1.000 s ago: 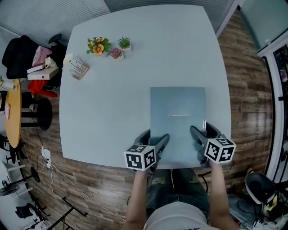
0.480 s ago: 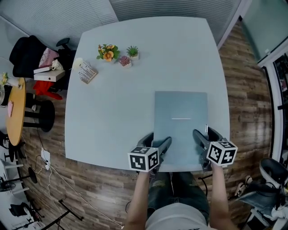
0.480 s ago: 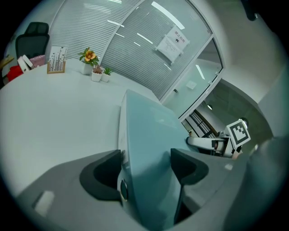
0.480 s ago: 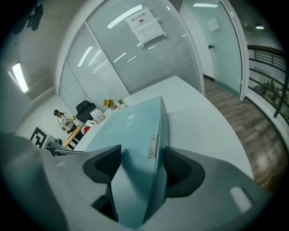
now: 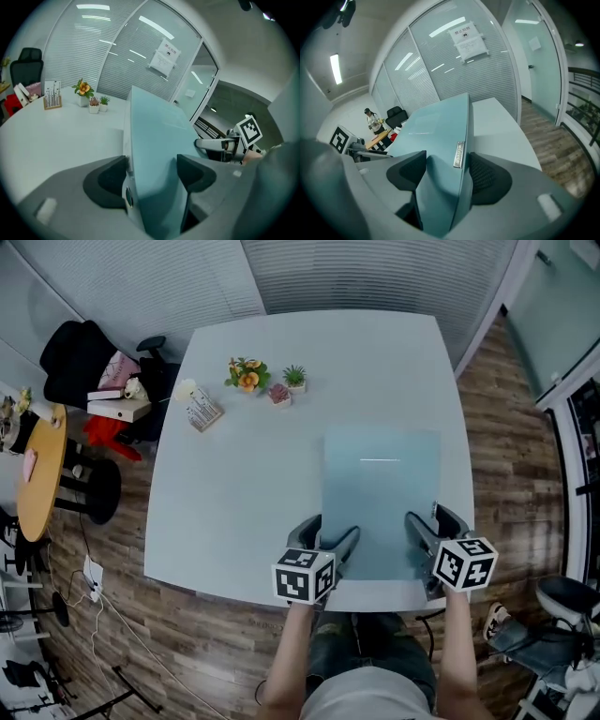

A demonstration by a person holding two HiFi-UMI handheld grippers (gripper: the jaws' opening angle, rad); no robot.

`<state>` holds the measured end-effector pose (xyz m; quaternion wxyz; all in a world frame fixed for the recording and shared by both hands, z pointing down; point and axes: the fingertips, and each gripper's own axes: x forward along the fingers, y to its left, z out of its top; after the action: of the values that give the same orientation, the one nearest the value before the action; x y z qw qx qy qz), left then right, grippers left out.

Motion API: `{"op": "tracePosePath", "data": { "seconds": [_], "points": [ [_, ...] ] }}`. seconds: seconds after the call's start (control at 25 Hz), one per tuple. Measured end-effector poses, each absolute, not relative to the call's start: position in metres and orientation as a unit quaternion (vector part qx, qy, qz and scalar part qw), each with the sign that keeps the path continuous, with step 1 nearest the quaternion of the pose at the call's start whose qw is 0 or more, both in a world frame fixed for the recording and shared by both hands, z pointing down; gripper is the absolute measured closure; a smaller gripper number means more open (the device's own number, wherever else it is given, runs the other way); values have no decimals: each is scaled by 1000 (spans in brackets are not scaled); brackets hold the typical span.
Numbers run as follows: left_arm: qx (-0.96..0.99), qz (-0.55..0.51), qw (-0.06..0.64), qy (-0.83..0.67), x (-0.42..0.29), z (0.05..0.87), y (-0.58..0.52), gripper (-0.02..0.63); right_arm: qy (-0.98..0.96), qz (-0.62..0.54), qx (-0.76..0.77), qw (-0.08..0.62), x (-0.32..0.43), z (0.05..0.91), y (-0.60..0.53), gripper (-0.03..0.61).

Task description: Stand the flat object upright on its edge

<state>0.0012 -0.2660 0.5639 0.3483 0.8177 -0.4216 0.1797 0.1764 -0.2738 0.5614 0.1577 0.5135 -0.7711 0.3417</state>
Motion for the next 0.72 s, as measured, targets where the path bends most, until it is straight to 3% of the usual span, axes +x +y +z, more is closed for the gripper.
{"op": "tracePosePath", "data": {
  "seconds": [0.72],
  "points": [
    [839,212,209,-456,-9,522,-305,273,-803,235,518,181,166,514,-307,293]
  ]
}}
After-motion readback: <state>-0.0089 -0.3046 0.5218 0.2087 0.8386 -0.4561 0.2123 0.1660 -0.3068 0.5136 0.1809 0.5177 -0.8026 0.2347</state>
